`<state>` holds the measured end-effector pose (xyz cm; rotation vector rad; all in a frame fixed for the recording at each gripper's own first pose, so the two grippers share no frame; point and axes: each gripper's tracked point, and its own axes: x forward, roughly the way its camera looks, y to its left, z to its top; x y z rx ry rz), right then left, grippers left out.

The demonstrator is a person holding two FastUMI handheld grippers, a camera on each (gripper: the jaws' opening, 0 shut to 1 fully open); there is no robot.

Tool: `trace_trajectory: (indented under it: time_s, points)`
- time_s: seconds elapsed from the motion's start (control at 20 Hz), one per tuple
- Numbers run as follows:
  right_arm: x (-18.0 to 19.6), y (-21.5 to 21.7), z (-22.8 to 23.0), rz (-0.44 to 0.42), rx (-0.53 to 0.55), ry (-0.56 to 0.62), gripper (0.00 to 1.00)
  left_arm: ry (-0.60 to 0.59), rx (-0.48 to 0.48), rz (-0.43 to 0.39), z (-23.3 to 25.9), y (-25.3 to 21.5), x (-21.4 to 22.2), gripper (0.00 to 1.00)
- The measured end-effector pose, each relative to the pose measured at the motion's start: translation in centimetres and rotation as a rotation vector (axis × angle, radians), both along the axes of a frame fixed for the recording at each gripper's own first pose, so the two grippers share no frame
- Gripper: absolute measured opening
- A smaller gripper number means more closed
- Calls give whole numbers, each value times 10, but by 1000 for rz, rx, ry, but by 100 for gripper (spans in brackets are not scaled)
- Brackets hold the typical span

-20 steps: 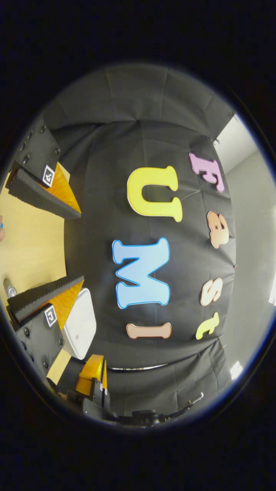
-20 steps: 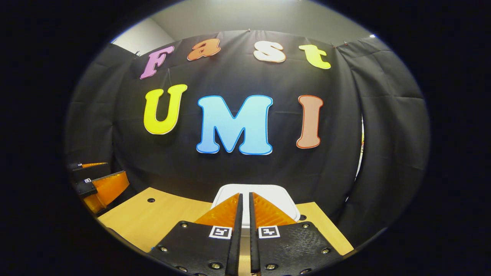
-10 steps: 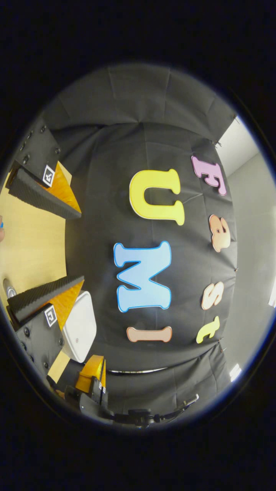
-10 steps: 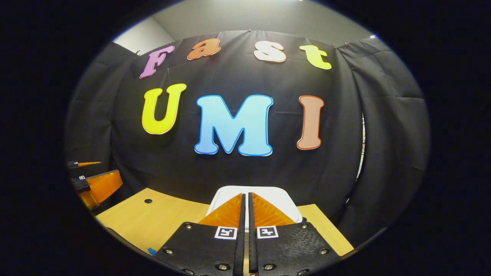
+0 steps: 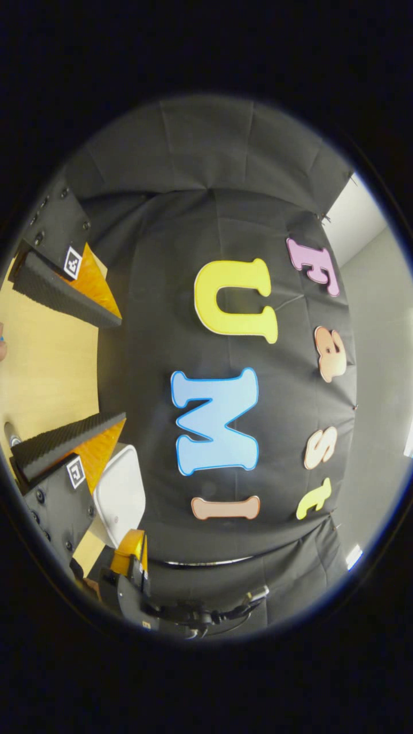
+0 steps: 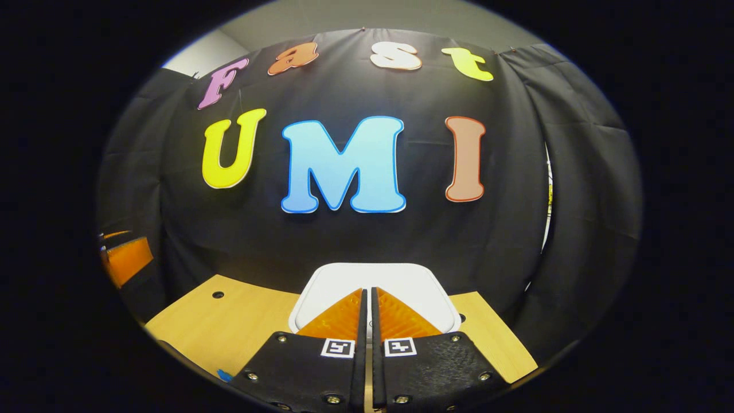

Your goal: Press the lid of the desktop garbage bin to open it, pick up the crumpled paper on the desktop and throw it into the bin, then pick up the pop can on the desktop and drop it into the bin, and finally close the garbage bin lid.

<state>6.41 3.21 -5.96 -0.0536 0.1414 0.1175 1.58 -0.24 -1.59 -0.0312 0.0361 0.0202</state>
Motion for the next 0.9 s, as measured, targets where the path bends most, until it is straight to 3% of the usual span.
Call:
trace_trajectory:
  time_s: [0.45, 0.9]
  points:
    - [20, -6, -34, 5, -29, 53, 5, 7, -1, 16, -4, 2, 0, 96]
    - [25, -7, -47, 3, 8, 52, 5, 16, -4, 19, -9, 3, 1, 96]
